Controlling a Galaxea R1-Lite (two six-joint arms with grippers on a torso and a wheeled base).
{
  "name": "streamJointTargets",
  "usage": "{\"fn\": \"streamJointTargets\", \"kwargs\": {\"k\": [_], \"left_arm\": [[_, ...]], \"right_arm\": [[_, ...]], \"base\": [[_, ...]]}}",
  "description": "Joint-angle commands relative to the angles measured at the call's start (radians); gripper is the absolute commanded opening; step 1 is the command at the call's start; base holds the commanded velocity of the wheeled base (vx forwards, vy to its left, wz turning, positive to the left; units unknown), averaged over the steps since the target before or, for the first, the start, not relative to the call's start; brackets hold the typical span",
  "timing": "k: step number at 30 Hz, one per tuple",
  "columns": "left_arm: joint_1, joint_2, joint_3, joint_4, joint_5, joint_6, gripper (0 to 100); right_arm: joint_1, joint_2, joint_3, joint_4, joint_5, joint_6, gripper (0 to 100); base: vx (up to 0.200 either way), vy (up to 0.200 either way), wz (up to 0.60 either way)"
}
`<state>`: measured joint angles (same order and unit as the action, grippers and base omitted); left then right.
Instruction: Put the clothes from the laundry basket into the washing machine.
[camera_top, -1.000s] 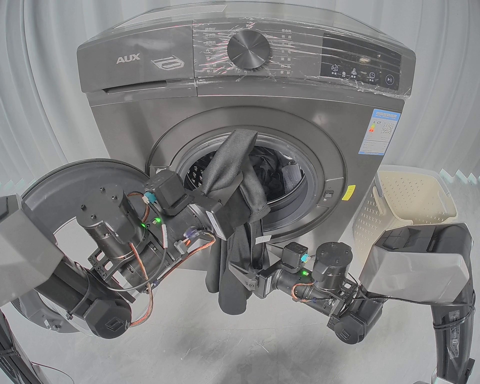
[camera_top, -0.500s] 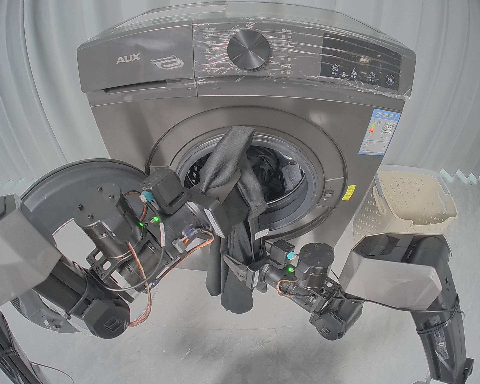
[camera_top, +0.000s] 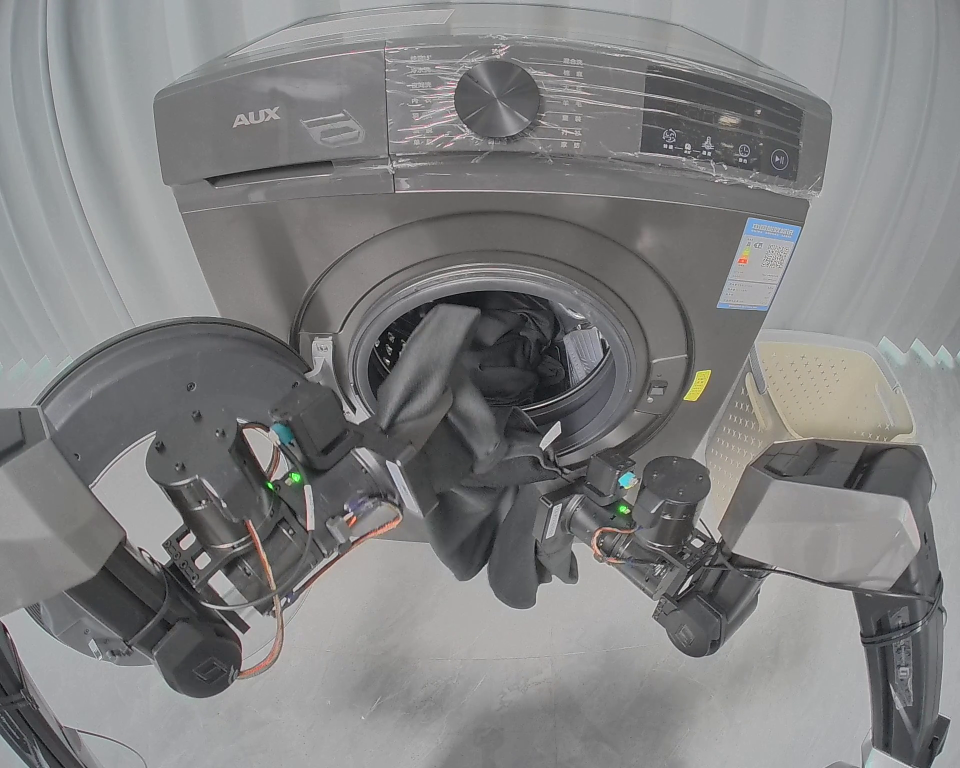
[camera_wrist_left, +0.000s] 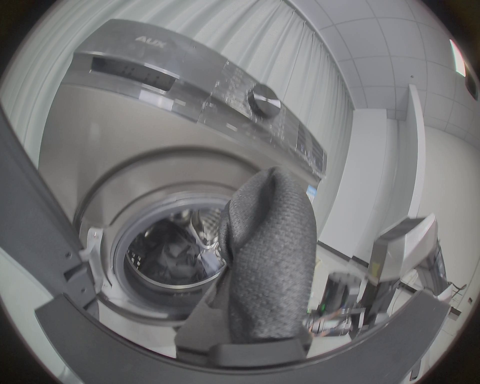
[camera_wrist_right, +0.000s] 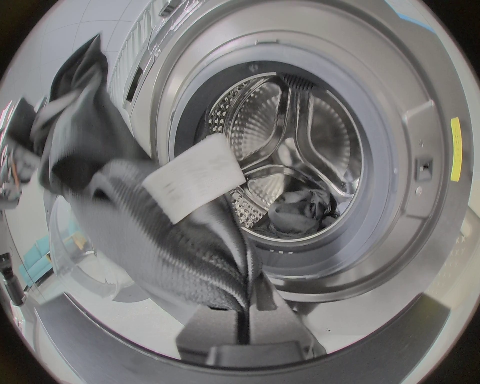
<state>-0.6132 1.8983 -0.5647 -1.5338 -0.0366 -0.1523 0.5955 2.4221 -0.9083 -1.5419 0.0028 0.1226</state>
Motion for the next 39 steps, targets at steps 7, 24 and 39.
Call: {"fn": "streamJointTargets", "kwargs": {"k": [7,24,39], "left_arm": [[0.012,0.064,0.177,-0.011,0.000,0.010,0],[-0.074,0.104,0.373,-0.011,-0.008,0.016,100],[-0.059,0.216,0.132,-0.011,-0.008,0.030,100]], "right_arm": [[0.006,-0.196,0.062,0.000,-0.009,0.000,0],[-0.036,-0.229,0.069,0.000,-0.004,0.000,0],[0.046,-0.296,0.128,0.000,-0.001,0.000,0]], "base": [[0.000,0.000,0.00],[0.000,0.000,0.00],[0.000,0.000,0.00]]}}
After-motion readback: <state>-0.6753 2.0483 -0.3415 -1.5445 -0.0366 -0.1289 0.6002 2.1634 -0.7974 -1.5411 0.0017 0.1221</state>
